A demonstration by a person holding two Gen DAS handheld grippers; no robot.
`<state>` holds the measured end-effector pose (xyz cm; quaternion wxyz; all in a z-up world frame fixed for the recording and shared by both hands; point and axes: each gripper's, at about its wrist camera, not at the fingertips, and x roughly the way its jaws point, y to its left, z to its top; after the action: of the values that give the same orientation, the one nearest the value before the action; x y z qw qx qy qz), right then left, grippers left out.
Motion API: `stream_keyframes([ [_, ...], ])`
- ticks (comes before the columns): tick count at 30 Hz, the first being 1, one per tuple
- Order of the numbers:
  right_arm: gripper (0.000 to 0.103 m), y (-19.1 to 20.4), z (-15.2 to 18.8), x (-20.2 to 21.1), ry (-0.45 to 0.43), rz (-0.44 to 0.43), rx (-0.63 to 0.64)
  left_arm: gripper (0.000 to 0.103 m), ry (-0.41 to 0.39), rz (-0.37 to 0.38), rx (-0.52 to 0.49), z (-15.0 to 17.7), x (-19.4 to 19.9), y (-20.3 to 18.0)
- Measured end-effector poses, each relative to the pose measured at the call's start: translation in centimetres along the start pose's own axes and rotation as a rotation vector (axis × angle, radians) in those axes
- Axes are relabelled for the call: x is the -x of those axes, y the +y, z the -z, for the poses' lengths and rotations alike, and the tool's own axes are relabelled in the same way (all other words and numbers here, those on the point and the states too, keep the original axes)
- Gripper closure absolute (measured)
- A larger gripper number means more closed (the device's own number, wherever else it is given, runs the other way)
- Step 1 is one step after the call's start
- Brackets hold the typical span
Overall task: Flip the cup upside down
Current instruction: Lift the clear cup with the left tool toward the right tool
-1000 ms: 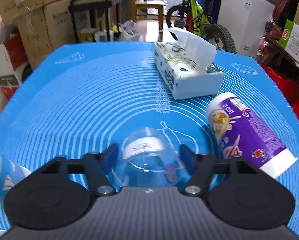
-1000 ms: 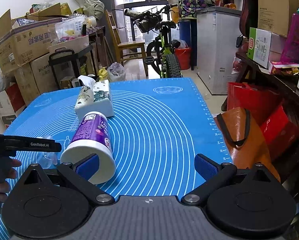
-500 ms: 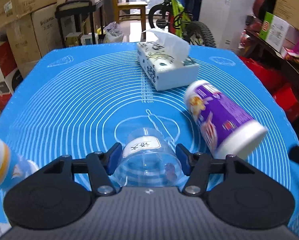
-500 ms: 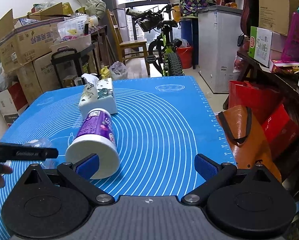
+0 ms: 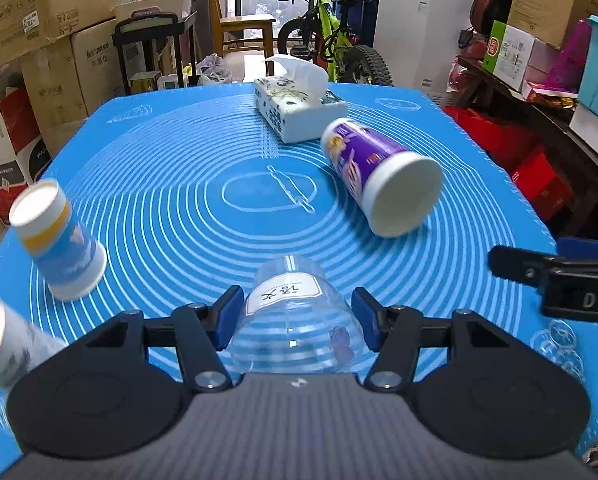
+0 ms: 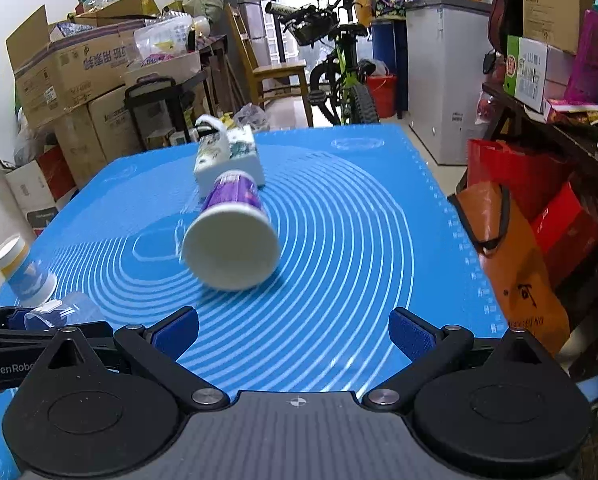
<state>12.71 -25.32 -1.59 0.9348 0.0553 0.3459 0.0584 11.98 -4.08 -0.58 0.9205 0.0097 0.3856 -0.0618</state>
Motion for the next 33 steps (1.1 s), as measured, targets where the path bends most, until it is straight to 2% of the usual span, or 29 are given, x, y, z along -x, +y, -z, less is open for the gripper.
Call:
stream_keyframes([
  [7, 0.002, 0.6, 1.7, 0.9, 0.03, 0.0, 0.014, 0.042, 0.013, 0.008, -0.001, 2.2, -0.1, -0.9],
  [18, 0.002, 1.0, 2.3, 1.4, 0.045, 0.005, 0.023, 0.039, 0.04, 0.011, 0.015, 3.0, -0.8, -0.4],
  [21, 0.002, 0.8, 2.4, 1.5, 0.049, 0.005, 0.019, 0.021, 0.029, -0.021, 0.013, 3.0, -0.5, -0.5],
  [24, 0.002, 0.7, 2.4, 1.5, 0.051, 0.003, 0.013, 0.02, 0.009, -0.045, -0.003, 2.9, -0.1, -0.7],
  [33, 0.002, 0.5, 2.5, 1.8, 0.051, 0.001, 0.011, 0.02, -0.002, -0.029, -0.002, 2.8, 0.5, -0.8],
])
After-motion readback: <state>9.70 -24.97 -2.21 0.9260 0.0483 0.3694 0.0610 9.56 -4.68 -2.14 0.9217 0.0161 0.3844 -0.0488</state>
